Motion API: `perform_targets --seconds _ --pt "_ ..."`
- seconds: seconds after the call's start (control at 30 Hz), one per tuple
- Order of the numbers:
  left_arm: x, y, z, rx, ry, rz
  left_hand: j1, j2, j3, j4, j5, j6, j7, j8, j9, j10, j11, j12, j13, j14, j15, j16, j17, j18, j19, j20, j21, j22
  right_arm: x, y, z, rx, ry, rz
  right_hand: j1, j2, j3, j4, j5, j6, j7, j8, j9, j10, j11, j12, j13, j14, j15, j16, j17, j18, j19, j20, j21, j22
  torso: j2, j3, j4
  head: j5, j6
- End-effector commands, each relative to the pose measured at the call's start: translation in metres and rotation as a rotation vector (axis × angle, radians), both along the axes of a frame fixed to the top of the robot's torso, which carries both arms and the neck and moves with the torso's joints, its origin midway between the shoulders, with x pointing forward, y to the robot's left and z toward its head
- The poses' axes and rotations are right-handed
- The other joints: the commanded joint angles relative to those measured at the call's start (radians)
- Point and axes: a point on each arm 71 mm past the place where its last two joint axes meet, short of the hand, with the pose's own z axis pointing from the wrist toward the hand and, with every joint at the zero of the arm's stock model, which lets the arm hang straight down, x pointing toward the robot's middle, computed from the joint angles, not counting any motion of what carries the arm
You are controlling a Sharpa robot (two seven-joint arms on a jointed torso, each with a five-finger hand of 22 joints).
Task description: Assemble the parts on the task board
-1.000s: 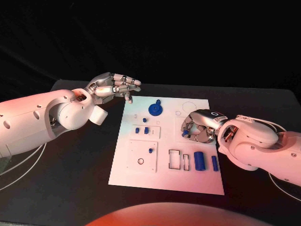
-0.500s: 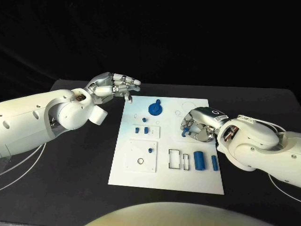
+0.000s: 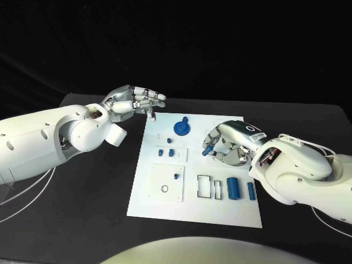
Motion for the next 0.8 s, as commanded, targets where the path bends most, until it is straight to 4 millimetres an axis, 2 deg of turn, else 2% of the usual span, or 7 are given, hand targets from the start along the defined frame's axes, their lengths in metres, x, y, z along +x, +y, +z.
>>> perform_targets --seconds 0.03,0.17,0.27,0.37,0.47,0.63,0.8 --pt "0.0 -0.004 0.0 -0.018 0.0 -0.022 -0.005 0.002 -0.004 0.003 0.0 -0.008 0.001 -0.004 -0.001 -0.006 -0.001 0.005 0.001 -0.003 0.004 -0.001 -0.001 0.006 0.003 0.0 -0.005 -0.001 -0.008 0.019 0.005 0.039 -0.04 0.063 -0.012 0.003 0.004 -0.001 0.007 0.0 -0.002 0.002 0.048 0.066 -0.055 -0.004 0.002 0.045 -0.009 0.003 -0.002 -0.004 0.001 -0.008 0.003 0.034 0.001 0.0005 -0.0001 0.004 0.0" --pt "0.0 -0.005 0.0 -0.019 0.001 -0.025 -0.005 0.002 -0.004 0.003 0.0 -0.008 0.001 -0.004 -0.001 -0.006 -0.001 0.005 0.001 -0.003 0.004 -0.001 -0.001 0.006 0.003 0.0 -0.005 -0.001 -0.016 0.046 0.002 0.063 -0.044 0.136 -0.015 0.002 0.007 -0.005 0.007 -0.002 -0.001 0.003 0.049 0.065 -0.055 -0.006 0.002 0.045 -0.009 0.004 -0.001 -0.004 0.001 -0.008 0.002 0.034 0.001 -0.0003 0.0011 0.009 0.003" --pt "0.001 -0.006 -0.001 -0.02 0.0 -0.026 -0.005 0.002 -0.004 0.003 0.0 -0.008 0.001 -0.004 -0.001 -0.006 -0.001 0.005 0.001 -0.003 0.004 -0.001 -0.001 0.006 0.003 0.0 -0.005 -0.001 -0.02 0.062 -0.001 0.074 -0.042 0.178 -0.015 0.002 0.007 -0.005 0.007 -0.002 -0.001 0.003 0.049 0.065 -0.055 -0.006 0.002 0.045 -0.009 0.004 -0.001 -0.004 0.001 -0.008 0.002 0.034 0.001 0.0 0.0004 0.014 0.001" --pt "0.001 -0.008 -0.001 -0.021 0.001 -0.03 -0.004 0.002 -0.005 0.003 0.0 -0.009 0.001 -0.004 -0.001 -0.007 0.0 0.006 0.001 -0.003 0.004 -0.001 -0.001 0.006 0.004 0.0 -0.007 -0.002 -0.027 0.081 -0.01 0.083 -0.023 0.226 -0.017 0.002 0.009 -0.006 0.008 -0.003 -0.001 0.003 0.049 0.064 -0.054 -0.007 0.002 0.045 -0.009 0.003 -0.002 -0.004 0.0 -0.008 0.0 0.034 0.001 -0.0011 0.0035 0.014 0.001" --pt "0.001 -0.009 -0.001 -0.022 0.001 -0.034 -0.004 0.002 -0.005 0.003 0.0 -0.009 0.001 -0.004 -0.001 -0.007 0.0 0.006 0.001 -0.003 0.004 -0.001 -0.001 0.006 0.004 0.0 -0.007 -0.002 -0.031 0.09 -0.019 0.088 -0.003 0.242 -0.024 0.0 0.013 -0.011 0.011 -0.005 0.0 0.004 0.051 0.064 -0.053 -0.01 0.002 0.044 -0.008 0.002 -0.008 -0.003 -0.003 -0.008 -0.007 0.032 0.002 -0.0029 0.0015 0.02 0.002" --pt "0.001 -0.011 -0.002 -0.023 0.003 -0.038 -0.004 0.002 -0.005 0.003 0.0 -0.009 0.001 -0.004 -0.001 -0.007 0.0 0.006 0.001 -0.003 0.004 -0.001 -0.001 0.006 0.004 0.0 -0.007 -0.003 -0.037 0.099 -0.034 0.089 0.032 0.254 -0.03 -0.002 0.019 -0.016 0.017 -0.008 0.0 0.005 0.052 0.064 -0.053 -0.013 0.002 0.043 -0.008 0.001 -0.012 -0.002 -0.003 -0.008 -0.009 0.033 0.002 -0.0016 0.0015 0.026 -0.001" --pt "0.001 -0.012 -0.002 -0.023 0.005 -0.042 -0.004 0.002 -0.006 0.003 0.0 -0.009 0.002 -0.004 -0.001 -0.007 0.0 0.007 0.001 -0.003 0.005 -0.001 -0.001 0.006 0.005 0.0 -0.008 -0.003 -0.04 0.104 -0.047 0.065 0.069 0.259 -0.035 -0.004 0.021 -0.019 0.018 -0.009 0.001 0.006 0.054 0.063 -0.052 -0.015 0.002 0.043 -0.007 0.0 -0.014 -0.002 -0.005 -0.007 -0.014 0.032 0.001 -0.0019 0.0013 0.03 -0.003"
